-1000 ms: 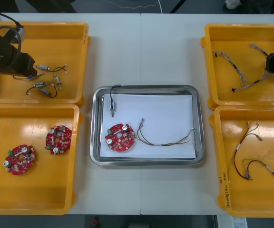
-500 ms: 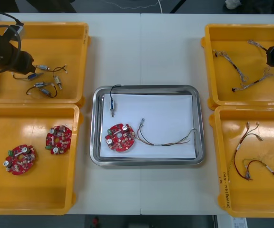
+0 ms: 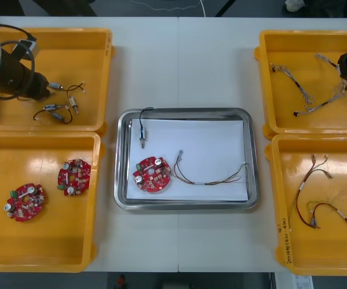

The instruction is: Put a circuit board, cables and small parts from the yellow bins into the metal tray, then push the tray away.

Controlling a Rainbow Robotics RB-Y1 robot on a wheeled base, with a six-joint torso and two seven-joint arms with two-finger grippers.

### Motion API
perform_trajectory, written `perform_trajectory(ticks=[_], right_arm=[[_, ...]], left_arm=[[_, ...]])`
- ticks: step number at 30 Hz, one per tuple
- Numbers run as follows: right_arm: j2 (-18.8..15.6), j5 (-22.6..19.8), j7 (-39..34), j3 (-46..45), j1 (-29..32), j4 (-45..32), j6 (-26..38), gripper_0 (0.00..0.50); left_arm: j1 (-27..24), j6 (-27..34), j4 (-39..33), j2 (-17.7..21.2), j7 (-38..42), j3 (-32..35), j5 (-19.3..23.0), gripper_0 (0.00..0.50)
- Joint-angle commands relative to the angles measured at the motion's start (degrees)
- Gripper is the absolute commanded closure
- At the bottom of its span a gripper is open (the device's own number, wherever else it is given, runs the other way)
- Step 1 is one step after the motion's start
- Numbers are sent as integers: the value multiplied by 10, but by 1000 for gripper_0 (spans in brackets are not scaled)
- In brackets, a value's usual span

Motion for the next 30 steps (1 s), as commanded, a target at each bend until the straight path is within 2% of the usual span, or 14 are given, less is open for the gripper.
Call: perform_trajectory(ticks=[1, 5, 12, 30], right_arm=[[-1, 12, -49, 21, -14, -49, 41, 500], [-3, 21, -58, 28, -13, -78, 83, 500], [-6, 32, -72, 31, -13, -128, 154, 500], [-9, 49, -113, 31, -13, -326, 417, 500]], left_arm=[[-25, -17, 10, -13, -22, -14, -7, 0], [-16, -44, 11, -13, -18, -33, -4, 0], [-11, -45, 11, -13, -17, -33, -2, 0], [6, -26, 11, -11, -17, -33, 1, 0]])
